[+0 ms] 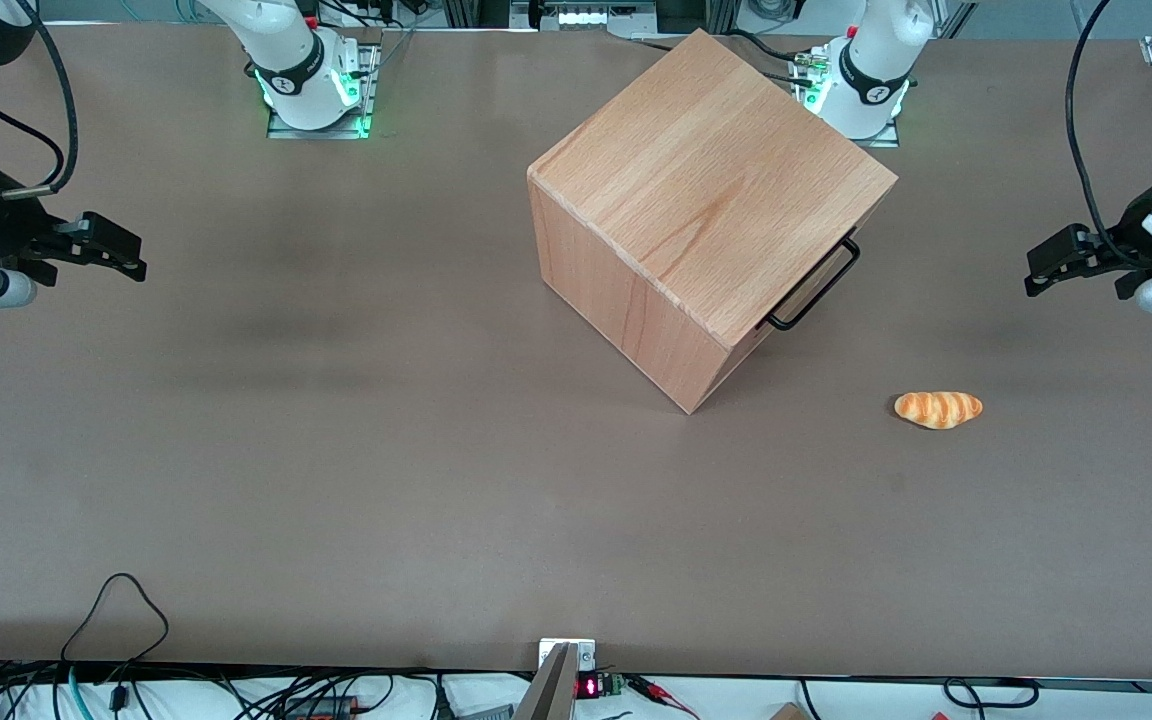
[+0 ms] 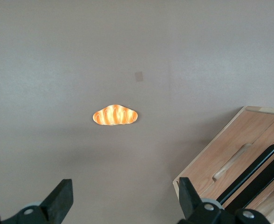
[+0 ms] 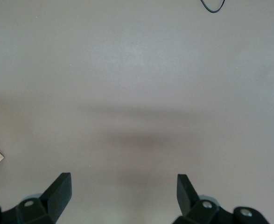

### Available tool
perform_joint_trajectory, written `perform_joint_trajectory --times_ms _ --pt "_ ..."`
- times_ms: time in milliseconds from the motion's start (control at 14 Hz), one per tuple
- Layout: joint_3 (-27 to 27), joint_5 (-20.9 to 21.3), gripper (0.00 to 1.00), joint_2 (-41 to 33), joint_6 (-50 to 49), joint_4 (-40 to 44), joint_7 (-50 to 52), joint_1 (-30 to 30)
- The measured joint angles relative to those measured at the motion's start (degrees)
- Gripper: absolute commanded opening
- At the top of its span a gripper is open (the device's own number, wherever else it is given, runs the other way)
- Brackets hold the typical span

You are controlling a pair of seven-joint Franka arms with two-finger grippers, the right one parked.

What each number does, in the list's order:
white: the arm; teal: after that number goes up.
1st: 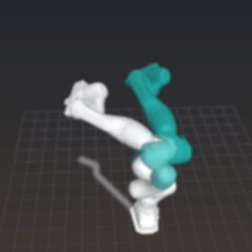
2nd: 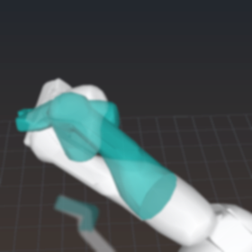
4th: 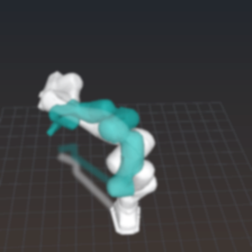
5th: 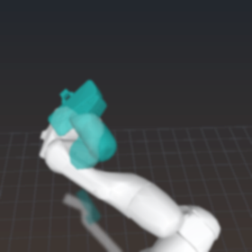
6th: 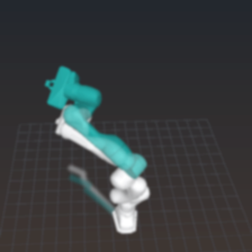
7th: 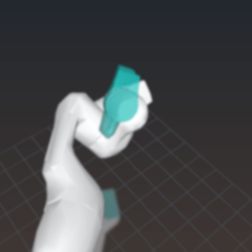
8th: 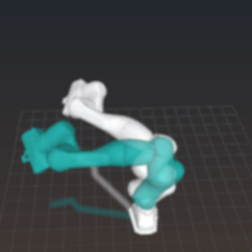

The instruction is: Open top drawer with left arm

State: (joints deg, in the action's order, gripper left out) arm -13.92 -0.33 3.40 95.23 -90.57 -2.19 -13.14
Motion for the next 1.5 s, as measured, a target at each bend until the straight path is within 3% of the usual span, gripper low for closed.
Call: perform_joint_trajectory --times_ms 643,1143,1500 --pt "0.02 -0.20 1.00 -0.50 -1.23 -0.34 0.00 0.03" --pt "0.22 -2.95 1.00 -0.47 -1.23 -2.45 -0.14 0.01" --pt "3.41 -4.21 1.00 0.97 -0.92 -5.52 -0.30 -0.57"
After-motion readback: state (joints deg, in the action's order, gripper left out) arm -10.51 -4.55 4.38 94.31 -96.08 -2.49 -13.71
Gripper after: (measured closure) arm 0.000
